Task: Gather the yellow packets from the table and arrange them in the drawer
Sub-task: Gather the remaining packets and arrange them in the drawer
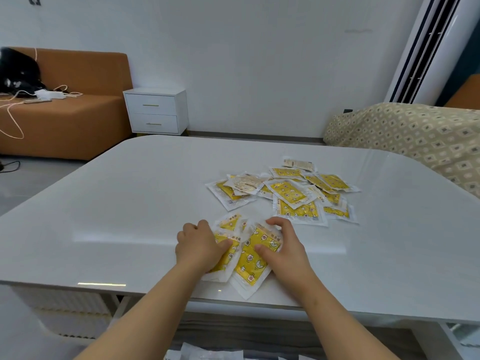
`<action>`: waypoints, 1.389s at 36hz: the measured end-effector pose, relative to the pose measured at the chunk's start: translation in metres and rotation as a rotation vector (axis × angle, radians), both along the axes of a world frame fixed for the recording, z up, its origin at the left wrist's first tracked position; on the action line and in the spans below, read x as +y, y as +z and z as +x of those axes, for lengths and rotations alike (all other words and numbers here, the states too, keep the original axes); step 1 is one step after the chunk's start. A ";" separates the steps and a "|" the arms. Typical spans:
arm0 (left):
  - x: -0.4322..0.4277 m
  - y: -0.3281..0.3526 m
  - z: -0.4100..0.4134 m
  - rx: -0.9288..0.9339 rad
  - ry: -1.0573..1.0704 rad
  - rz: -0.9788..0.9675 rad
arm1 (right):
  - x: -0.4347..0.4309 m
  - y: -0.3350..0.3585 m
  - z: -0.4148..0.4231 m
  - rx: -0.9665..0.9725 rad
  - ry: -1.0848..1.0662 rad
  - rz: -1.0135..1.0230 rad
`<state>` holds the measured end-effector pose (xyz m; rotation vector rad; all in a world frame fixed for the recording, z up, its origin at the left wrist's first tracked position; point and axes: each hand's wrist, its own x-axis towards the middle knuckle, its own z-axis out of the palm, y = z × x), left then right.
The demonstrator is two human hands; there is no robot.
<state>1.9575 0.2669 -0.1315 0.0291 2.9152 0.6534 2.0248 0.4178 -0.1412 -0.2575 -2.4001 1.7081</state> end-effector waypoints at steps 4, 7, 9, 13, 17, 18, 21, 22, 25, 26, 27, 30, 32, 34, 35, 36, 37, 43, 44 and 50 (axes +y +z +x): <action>0.006 0.004 -0.004 -0.093 0.003 0.018 | 0.000 -0.001 0.003 0.062 -0.029 -0.077; 0.011 0.004 -0.004 -0.094 0.009 -0.037 | -0.001 -0.001 0.003 0.079 -0.036 -0.057; 0.013 0.003 -0.004 -0.098 0.026 -0.063 | 0.000 0.000 0.002 0.053 -0.029 -0.036; 0.017 0.005 -0.004 -0.113 0.051 -0.069 | 0.001 0.002 0.001 0.004 -0.025 -0.014; 0.021 0.002 -0.001 -0.037 0.034 -0.072 | 0.001 0.004 0.003 -0.017 -0.010 -0.029; 0.021 0.000 -0.001 -0.017 0.027 -0.052 | 0.001 0.003 0.003 -0.018 -0.004 -0.026; 0.020 -0.010 -0.002 0.016 0.005 -0.001 | 0.004 0.002 0.003 -0.027 0.021 -0.058; 0.020 -0.011 -0.004 0.027 -0.005 0.013 | 0.005 0.002 0.003 -0.030 0.031 -0.079; 0.017 -0.008 -0.009 0.042 -0.034 0.076 | 0.008 0.001 0.004 -0.035 0.061 -0.157; 0.015 -0.005 -0.011 0.046 -0.042 0.085 | 0.009 0.001 0.003 -0.032 0.059 -0.182; 0.013 -0.003 -0.013 0.055 -0.045 0.078 | 0.010 0.001 0.002 -0.024 0.045 -0.204; 0.011 0.001 -0.019 0.065 -0.025 0.043 | 0.010 0.001 -0.001 0.036 -0.044 -0.227; 0.015 0.003 -0.022 0.035 -0.023 0.019 | 0.010 0.001 -0.003 0.066 -0.112 -0.264; 0.020 0.003 -0.023 0.018 -0.021 -0.001 | 0.012 0.000 -0.005 0.060 -0.171 -0.303; 0.022 0.002 -0.022 0.020 -0.016 -0.011 | 0.012 0.000 -0.007 0.049 -0.195 -0.302; 0.024 0.001 -0.022 0.025 -0.012 -0.017 | 0.012 0.000 -0.009 0.037 -0.213 -0.289; 0.025 0.000 -0.022 0.029 -0.012 -0.017 | 0.012 0.001 -0.010 0.025 -0.226 -0.273; 0.012 0.008 -0.026 -0.121 -0.165 -0.033 | 0.012 0.003 -0.019 -0.011 -0.266 -0.198; 0.010 0.010 -0.024 -0.138 -0.187 -0.063 | 0.013 0.003 -0.021 -0.010 -0.268 -0.190; 0.009 0.005 -0.017 -0.034 -0.147 -0.041 | 0.014 0.002 -0.022 -0.039 -0.226 -0.169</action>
